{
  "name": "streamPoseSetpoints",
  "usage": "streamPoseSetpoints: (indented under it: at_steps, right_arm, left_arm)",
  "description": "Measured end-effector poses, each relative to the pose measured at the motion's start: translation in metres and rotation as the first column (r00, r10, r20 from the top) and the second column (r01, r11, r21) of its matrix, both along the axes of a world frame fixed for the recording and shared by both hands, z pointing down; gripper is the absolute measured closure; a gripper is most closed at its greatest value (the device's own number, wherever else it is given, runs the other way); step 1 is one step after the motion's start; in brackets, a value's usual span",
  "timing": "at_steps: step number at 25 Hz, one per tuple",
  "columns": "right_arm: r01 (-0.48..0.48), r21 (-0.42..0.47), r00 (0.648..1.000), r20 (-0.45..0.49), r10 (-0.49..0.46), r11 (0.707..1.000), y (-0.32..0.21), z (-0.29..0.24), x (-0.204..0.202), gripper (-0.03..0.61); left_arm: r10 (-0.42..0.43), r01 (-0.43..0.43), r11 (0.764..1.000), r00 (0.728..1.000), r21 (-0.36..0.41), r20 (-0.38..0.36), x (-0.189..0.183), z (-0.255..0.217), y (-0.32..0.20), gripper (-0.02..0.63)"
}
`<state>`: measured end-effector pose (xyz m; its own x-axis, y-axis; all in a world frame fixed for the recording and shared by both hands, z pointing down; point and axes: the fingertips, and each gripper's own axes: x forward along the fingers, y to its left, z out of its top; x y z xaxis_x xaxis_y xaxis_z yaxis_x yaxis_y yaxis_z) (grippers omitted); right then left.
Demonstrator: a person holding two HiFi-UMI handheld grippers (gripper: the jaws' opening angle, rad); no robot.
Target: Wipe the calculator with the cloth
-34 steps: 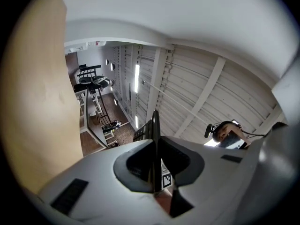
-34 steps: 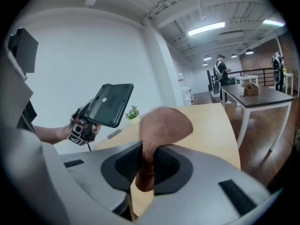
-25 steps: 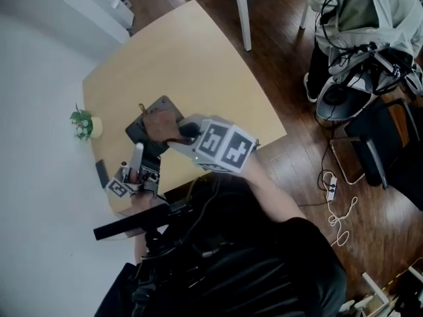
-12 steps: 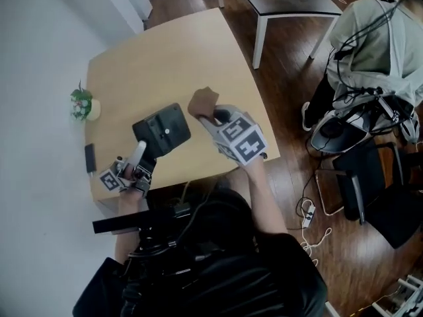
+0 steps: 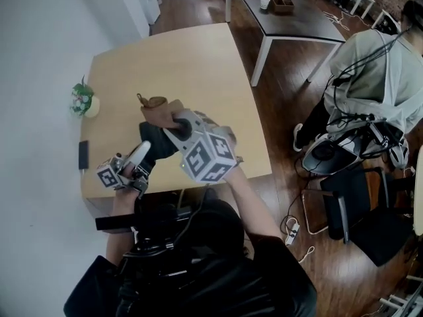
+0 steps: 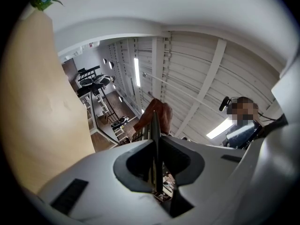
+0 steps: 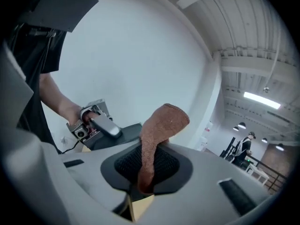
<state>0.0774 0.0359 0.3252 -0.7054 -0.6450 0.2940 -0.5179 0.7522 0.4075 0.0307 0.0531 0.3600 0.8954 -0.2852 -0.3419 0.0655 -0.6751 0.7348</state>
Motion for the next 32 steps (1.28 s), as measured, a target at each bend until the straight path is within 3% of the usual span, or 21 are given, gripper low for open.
streamPoseSetpoints:
  at_steps: [6, 9, 11, 13, 15, 19, 21, 26, 29, 32]
  right_arm:
    - [0.067, -0.019, 0.984, -0.167, -0.069, 0.998, 0.042, 0.044, -0.02, 0.528]
    - [0.113, -0.111, 0.955, -0.262, -0.139, 0.987, 0.07, 0.085, -0.023, 0.528]
    - [0.12, -0.191, 0.955, -0.244, -0.166, 0.974, 0.078, 0.099, -0.016, 0.528]
    - [0.087, -0.228, 0.979, -0.163, -0.126, 0.97, 0.069, 0.091, -0.001, 0.529]
    - [0.005, -0.191, 0.995, -0.093, -0.023, 0.982, 0.045, 0.063, 0.017, 0.529]
    - [-0.148, 0.01, 0.989, -0.013, 0.148, 0.989, -0.009, -0.009, 0.031, 0.529]
    - [-0.144, 0.066, 0.989, -0.035, 0.146, 0.987, -0.021, -0.02, 0.019, 0.529]
    - [-0.055, 0.079, 0.965, -0.253, 0.074, 0.995, -0.007, 0.015, -0.013, 0.529]
    - [-0.026, 0.055, 0.947, -0.317, 0.042, 0.998, 0.016, 0.041, -0.024, 0.528]
    - [-0.006, -0.026, 0.935, -0.354, -0.004, 1.0, 0.04, 0.074, -0.029, 0.528]
  left_arm:
    - [-0.063, 0.06, 0.997, 0.996, -0.039, -0.057, -0.015, -0.007, -0.016, 0.551]
    - [-0.083, 0.081, 0.996, 0.996, -0.039, -0.041, -0.017, -0.005, -0.021, 0.551]
    - [-0.09, 0.089, 0.995, 0.996, -0.045, -0.026, -0.019, 0.0, -0.024, 0.552]
    - [-0.096, 0.095, 0.994, 0.995, -0.056, -0.012, -0.021, 0.006, -0.025, 0.552]
    - [-0.095, 0.095, 0.994, 0.995, -0.054, 0.006, -0.021, 0.01, -0.026, 0.552]
    - [-0.07, 0.071, 0.997, 0.996, -0.029, 0.047, -0.012, 0.011, -0.022, 0.552]
    - [-0.059, 0.06, 0.998, 0.997, -0.021, 0.058, -0.005, 0.011, -0.021, 0.552]
    - [-0.081, 0.083, 0.996, 0.994, -0.031, 0.07, 0.001, 0.009, -0.025, 0.551]
    - [-0.106, 0.107, 0.992, 0.994, -0.062, 0.026, -0.006, 0.006, -0.031, 0.551]
    - [-0.134, 0.134, 0.987, 0.991, -0.087, -0.001, -0.014, 0.008, -0.038, 0.55]
